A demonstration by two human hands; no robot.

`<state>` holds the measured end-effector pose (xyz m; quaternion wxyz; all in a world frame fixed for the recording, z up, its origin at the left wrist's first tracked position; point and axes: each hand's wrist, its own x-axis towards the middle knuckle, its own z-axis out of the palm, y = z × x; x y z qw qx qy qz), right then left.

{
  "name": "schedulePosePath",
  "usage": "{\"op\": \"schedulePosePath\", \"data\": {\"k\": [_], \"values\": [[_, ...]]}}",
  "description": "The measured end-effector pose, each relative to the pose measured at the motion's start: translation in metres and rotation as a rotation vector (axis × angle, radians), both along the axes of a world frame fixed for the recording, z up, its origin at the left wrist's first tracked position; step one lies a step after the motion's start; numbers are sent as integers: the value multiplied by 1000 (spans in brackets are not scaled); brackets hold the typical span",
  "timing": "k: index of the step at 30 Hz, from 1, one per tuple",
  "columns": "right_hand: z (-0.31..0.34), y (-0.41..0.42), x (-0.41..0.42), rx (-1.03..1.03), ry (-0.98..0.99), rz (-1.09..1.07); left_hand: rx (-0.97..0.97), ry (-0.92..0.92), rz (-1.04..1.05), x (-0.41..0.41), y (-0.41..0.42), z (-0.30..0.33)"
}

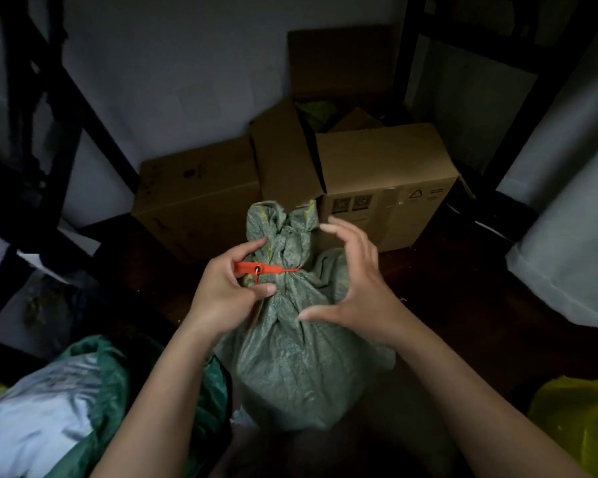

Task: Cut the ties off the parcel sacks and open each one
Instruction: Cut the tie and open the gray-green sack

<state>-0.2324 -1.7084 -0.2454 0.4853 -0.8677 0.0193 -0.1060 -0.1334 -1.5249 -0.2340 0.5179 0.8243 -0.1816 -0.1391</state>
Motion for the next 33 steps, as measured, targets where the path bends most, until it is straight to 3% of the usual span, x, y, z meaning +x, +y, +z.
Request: {"op": "schedulePosePath", "data": {"k": [2,6,17,21,25,27,33], "values": [[-5,6,4,-188,-55,67,-8,19,-11,-1,-1,-2],[-21,9,9,-273,-39,97,-9,46,-48,-3,-3,-3],[-33,14,13,-112,-126,-45,-75,218,-126,-12,5,-6],[-30,17,14,-109,-135,-63,65,22,-110,-11,8,-2],[-27,20,17,-87,-147,-98,-12,6,-331,-11,12,5],[-27,21,17,-87,-170,-116,41,-52,-371,-13,9,3],[-27,26,15,-57,-165,-156,64,-198,-240,-17,2,-9]]}}
